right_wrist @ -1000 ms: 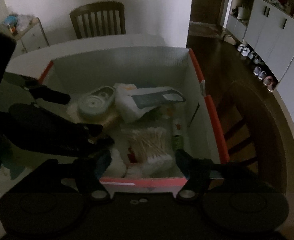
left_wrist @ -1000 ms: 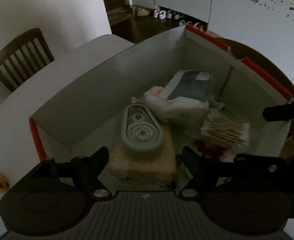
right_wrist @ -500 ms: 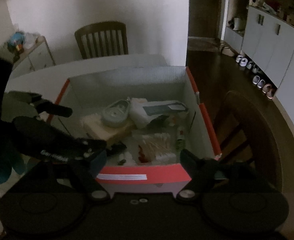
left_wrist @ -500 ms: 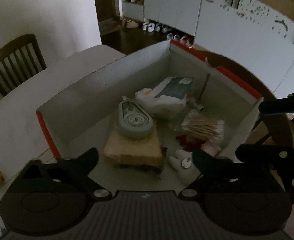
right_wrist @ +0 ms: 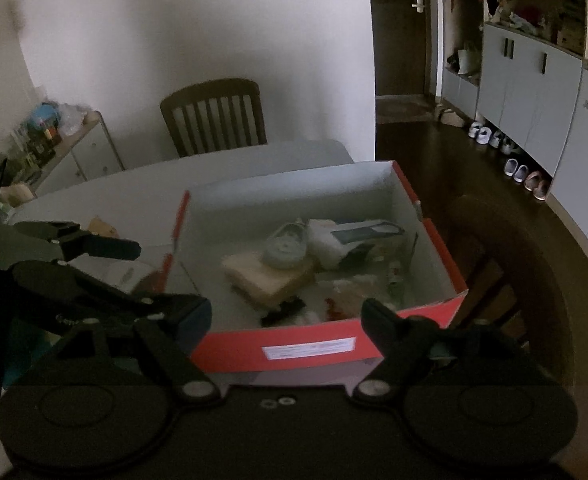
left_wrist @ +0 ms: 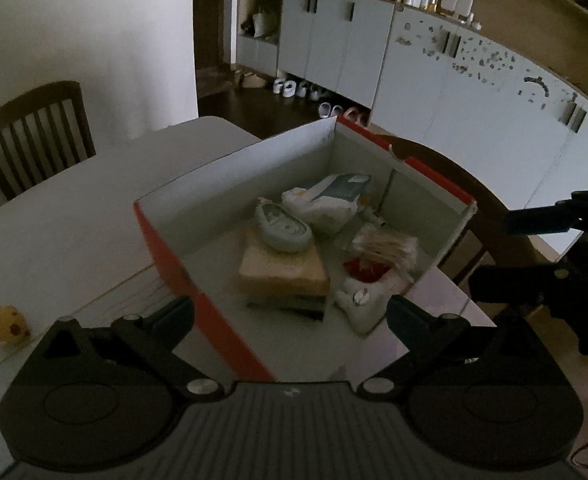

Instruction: Organize objects

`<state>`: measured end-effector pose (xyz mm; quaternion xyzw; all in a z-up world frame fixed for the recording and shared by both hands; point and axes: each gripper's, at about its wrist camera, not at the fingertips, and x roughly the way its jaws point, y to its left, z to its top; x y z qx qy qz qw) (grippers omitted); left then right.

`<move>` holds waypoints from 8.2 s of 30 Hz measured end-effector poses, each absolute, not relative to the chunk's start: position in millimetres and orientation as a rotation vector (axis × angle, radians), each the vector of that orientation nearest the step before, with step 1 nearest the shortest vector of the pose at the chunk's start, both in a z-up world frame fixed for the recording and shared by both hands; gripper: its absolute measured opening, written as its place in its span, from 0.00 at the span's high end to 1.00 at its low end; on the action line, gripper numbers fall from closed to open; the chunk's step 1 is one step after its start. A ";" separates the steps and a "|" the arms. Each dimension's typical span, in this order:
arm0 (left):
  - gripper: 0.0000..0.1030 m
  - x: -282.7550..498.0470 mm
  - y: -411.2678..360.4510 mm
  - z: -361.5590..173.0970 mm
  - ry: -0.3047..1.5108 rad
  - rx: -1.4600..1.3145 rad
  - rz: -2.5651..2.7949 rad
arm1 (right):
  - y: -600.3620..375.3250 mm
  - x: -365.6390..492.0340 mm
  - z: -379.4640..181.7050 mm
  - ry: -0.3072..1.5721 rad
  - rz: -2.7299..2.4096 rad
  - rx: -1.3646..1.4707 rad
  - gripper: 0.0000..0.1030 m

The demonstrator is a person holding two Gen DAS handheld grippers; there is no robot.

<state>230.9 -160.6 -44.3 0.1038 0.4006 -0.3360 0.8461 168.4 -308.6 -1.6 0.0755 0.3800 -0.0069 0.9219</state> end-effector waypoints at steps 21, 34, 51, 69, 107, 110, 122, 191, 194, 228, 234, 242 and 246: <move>0.00 212.5 -13.9 -26.4 0.750 0.166 -0.618 | -185.2 161.4 0.7 0.732 -0.036 0.177 0.20; 0.00 241.5 76.0 -61.3 0.785 0.129 -0.468 | -121.3 190.0 -33.6 0.829 0.021 0.129 0.20; 0.00 347.6 80.0 -104.5 0.802 0.160 -0.339 | -79.0 261.8 -90.0 0.949 0.035 0.037 0.21; 0.01 455.5 88.8 -153.6 1.067 -0.153 -0.167 | -79.3 311.8 -131.9 1.048 -0.020 0.052 0.23; 0.64 403.4 76.5 -135.3 1.051 0.119 -0.258 | -73.5 282.7 -118.5 1.045 -0.034 0.034 0.81; 0.64 391.5 80.8 -129.3 1.051 0.116 -0.257 | -75.1 275.2 -111.9 1.039 -0.026 0.044 0.81; 0.64 336.1 79.7 -101.8 1.036 0.090 -0.286 | -85.1 243.7 -73.4 0.973 0.028 0.096 0.81; 0.62 311.5 -262.8 -74.7 1.090 0.337 -0.405 | -363.1 271.6 -91.4 1.004 -0.016 0.014 0.81; 0.62 309.7 -265.7 -78.4 1.083 0.365 -0.416 | -362.6 273.3 -95.2 1.016 -0.012 -0.004 0.81; 0.26 280.8 -213.4 -55.2 1.001 0.081 -0.476 | -382.3 244.6 -72.2 0.921 0.051 0.041 0.32; 0.17 270.4 -196.9 -42.9 0.956 0.046 -0.478 | -377.8 230.1 -57.0 0.869 0.097 0.068 0.28; 0.00 247.4 -174.6 -23.0 0.887 0.026 -0.492 | -365.0 207.5 -36.8 0.789 0.117 0.072 0.17; 0.00 237.9 -161.3 -11.4 0.847 0.017 -0.490 | -356.3 196.9 -25.6 0.747 0.122 0.073 0.10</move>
